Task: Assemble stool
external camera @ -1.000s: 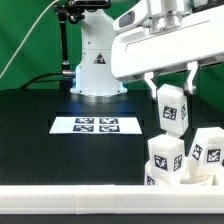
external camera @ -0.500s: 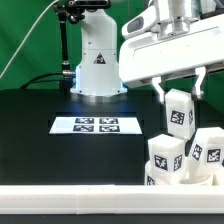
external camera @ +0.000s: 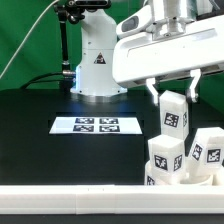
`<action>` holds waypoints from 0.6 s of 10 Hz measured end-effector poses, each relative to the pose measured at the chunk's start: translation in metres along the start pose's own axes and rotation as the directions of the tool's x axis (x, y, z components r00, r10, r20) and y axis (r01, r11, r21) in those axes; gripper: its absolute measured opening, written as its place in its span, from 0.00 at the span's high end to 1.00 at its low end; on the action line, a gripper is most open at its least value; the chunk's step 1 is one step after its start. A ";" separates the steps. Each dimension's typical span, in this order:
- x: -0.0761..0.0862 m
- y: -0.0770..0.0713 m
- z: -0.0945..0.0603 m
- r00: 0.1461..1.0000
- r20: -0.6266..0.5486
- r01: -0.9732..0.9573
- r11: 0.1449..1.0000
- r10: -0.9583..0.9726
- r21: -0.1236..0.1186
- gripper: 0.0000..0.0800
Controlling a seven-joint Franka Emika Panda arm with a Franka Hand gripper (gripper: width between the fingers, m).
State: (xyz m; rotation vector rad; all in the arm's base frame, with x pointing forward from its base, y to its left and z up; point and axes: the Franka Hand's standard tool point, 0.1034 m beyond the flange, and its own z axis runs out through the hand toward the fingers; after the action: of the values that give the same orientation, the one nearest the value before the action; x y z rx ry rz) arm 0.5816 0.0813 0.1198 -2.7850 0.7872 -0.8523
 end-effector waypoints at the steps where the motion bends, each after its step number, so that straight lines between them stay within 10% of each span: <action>1: 0.000 0.000 0.000 1.000 0.000 0.000 1.000 0.000 -0.001 0.58; 6: 0.000 0.011 0.012 0.999 0.004 0.035 0.999 -0.035 -0.022 0.58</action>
Offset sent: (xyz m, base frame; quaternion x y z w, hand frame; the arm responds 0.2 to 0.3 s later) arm 0.0147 -0.0157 0.0013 -0.0114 0.0197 -0.0424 0.9988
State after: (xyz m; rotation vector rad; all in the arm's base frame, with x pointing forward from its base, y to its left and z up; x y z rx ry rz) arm 0.5836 0.0713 0.1067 -2.8273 0.7541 -0.8488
